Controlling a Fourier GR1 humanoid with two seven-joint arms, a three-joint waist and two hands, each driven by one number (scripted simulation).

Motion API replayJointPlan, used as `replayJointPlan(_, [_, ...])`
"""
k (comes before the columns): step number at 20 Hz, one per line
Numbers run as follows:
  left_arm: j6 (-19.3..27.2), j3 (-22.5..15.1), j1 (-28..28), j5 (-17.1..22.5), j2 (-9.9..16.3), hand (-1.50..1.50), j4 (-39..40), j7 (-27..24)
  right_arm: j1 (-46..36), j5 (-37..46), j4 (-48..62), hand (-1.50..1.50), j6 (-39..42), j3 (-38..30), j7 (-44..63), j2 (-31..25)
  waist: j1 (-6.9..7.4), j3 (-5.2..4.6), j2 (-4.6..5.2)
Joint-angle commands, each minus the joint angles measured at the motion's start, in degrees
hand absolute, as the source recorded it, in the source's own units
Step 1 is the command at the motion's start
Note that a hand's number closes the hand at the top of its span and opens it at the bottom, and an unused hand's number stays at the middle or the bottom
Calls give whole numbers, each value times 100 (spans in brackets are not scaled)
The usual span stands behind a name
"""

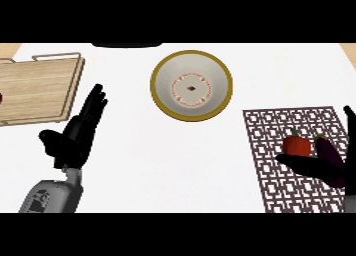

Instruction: Pick the bell pepper from the placemat and place it in the bowl

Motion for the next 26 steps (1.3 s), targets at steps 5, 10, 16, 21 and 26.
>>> replayJointPlan(5, [-20, -125, 296, -288, -223, 0, -528, 269, -241, -348, 434, -150, 397, -630, -614, 349, 23, 4, -1])
replayJointPlan(10, [-76, 120, -10, -326, -267, 0, -146, 167, 892, -333, -411, -150, 83, -388, -1356, 833, -25, 3, -3])
replayJointPlan(16, [-297, 250, 186, -328, -322, 0, -49, -50, 633, -269, -427, -150, 224, -626, -1335, 1171, -6, 2, -2])
replayJointPlan(21, [-80, 105, 86, -581, -337, 0, -683, 694, 1101, -1005, 281, -150, 177, -977, -2513, 1300, -13, 8, -8])
replayJointPlan(26, [-455, 483, 145, -318, -402, 0, 101, -140, 734, -509, 486, -150, -31, -736, -2299, 1866, -11, 2, 2])
